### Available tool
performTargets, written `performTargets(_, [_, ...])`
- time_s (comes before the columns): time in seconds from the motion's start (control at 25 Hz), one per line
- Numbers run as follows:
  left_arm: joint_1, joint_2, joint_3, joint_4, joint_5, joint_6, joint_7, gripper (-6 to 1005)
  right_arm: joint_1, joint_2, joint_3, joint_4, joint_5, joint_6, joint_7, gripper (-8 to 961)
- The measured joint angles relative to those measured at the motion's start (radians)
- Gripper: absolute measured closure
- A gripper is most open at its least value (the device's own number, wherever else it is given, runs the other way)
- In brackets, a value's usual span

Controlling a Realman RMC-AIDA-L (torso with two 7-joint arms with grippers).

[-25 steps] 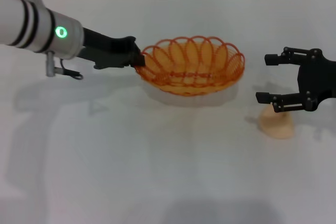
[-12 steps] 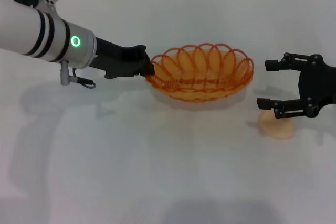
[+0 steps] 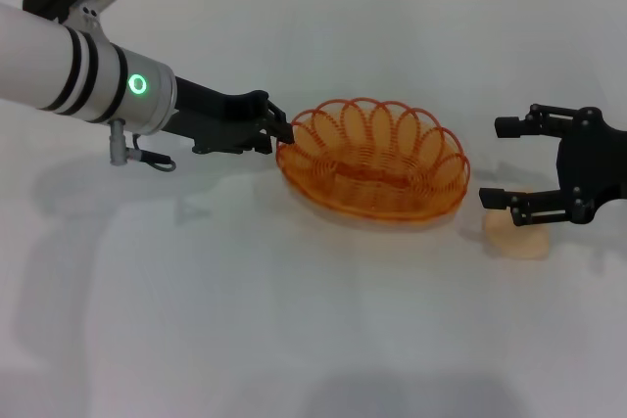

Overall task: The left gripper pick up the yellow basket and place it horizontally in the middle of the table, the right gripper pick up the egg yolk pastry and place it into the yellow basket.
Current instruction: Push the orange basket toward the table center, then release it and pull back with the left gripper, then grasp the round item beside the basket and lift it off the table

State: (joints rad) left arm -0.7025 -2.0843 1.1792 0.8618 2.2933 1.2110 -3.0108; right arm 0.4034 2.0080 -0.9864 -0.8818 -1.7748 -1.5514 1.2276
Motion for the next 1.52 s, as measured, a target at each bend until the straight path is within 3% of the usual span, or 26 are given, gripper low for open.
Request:
performTargets(0.24, [0.005, 0.004, 0.003, -0.001, 0.000, 0.008, 0.001, 672, 0.000, 0.000, 0.000, 0.002, 0.000, 0.001, 0.000, 95])
performTargets(0.48, [0.006, 0.005, 0.002, 0.017, -0.002, 0.037, 0.020, 396, 0.000, 0.000, 0.000, 0.003, 0.000, 0.005, 0.000, 95])
performTargets(0.68, [0.007, 0.021, -0.003, 0.037, -0.018, 0.076, 0.123, 227, 0.000, 0.000, 0.001, 0.003, 0.000, 0.000, 0.009, 96])
performTargets(0.84, [0.007, 0.032, -0.064, 0.035, -0.037, 0.127, 0.306, 188, 0.000, 0.001, 0.002, 0.003, 0.001, 0.000, 0.027, 96])
performTargets(1.12, [0.049, 0.034, -0.307, 0.037, -0.111, 0.270, 0.751, 143, 0.000, -0.007, 0.002, -0.007, -0.002, 0.000, 0.079, 95])
performTargets(1.32, [0.120, 0.046, -0.337, 0.038, -0.189, 0.353, 1.035, 139, 0.000, -0.016, 0.002, -0.016, -0.026, -0.008, 0.101, 96])
performTargets(1.52, [0.207, 0.035, -0.336, 0.063, -0.228, 0.400, 1.313, 140, -0.006, -0.017, -0.001, -0.089, -0.102, -0.010, 0.187, 96])
